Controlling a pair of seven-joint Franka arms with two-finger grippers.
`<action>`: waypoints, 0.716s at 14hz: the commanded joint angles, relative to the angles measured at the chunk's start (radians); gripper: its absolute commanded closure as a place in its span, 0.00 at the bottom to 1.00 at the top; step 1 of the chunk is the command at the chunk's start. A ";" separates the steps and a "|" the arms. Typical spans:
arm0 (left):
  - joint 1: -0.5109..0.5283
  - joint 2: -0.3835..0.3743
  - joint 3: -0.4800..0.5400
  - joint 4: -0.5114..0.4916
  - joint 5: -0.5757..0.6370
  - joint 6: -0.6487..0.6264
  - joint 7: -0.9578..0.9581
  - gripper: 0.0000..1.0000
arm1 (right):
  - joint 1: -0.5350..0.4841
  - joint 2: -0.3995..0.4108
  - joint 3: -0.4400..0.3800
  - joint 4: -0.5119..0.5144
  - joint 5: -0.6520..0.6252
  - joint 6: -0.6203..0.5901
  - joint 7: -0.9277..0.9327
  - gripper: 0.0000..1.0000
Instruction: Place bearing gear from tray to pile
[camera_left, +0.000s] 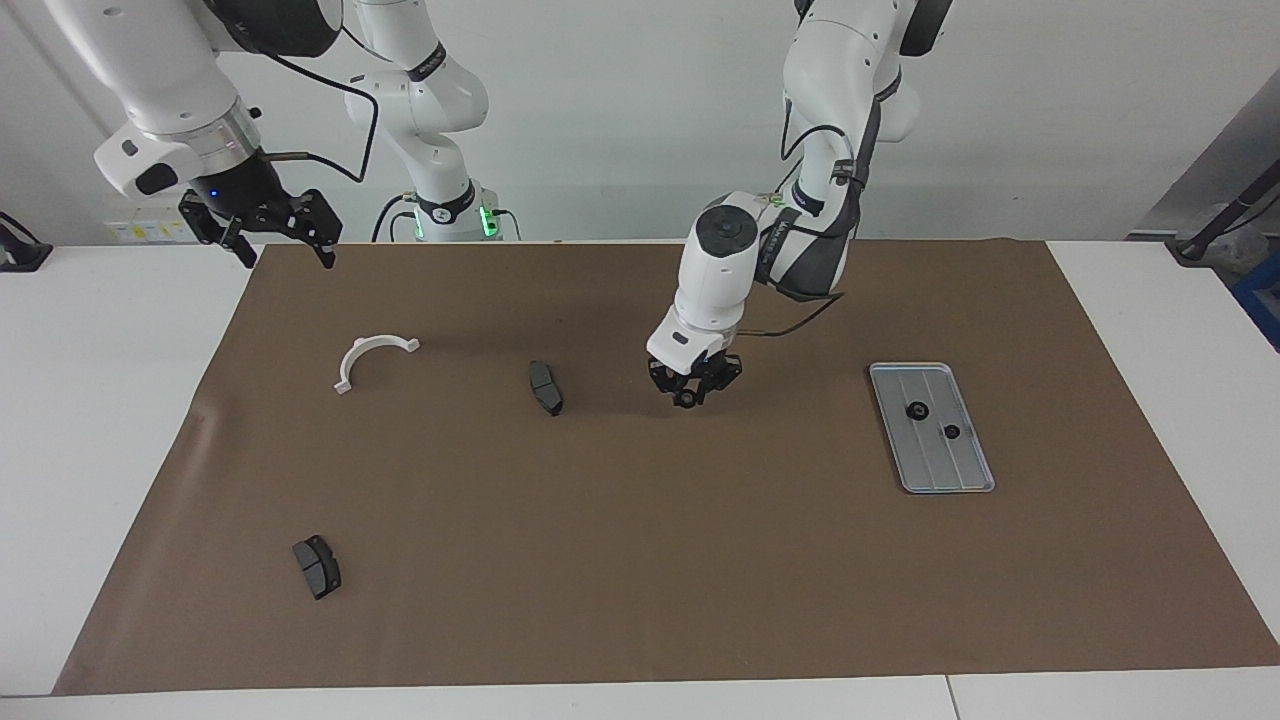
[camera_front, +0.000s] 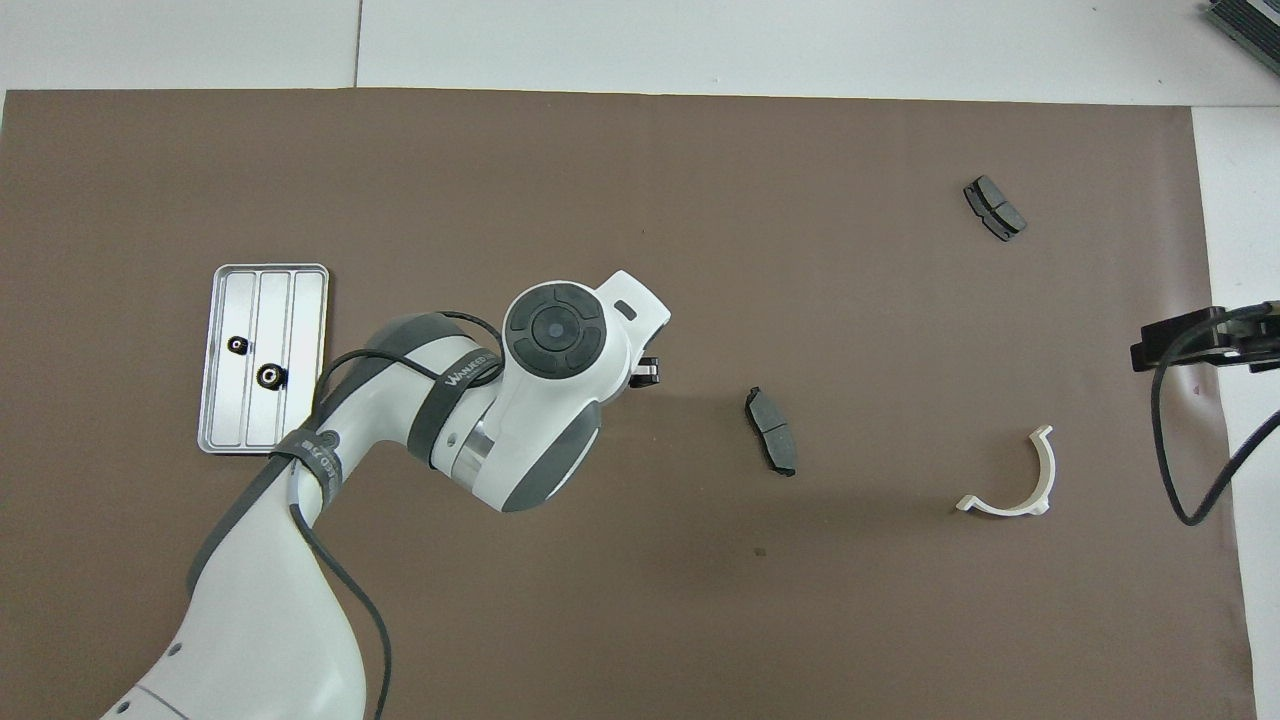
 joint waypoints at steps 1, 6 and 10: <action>-0.044 0.032 0.017 0.035 0.026 0.033 -0.023 1.00 | 0.000 -0.011 0.004 -0.009 0.015 -0.007 0.010 0.00; -0.051 0.033 0.015 0.046 0.026 0.041 -0.023 1.00 | -0.013 -0.011 0.002 -0.009 0.015 -0.012 0.010 0.00; -0.059 0.035 0.015 0.046 0.025 0.039 -0.023 1.00 | 0.009 -0.019 0.028 -0.063 0.015 0.086 0.010 0.00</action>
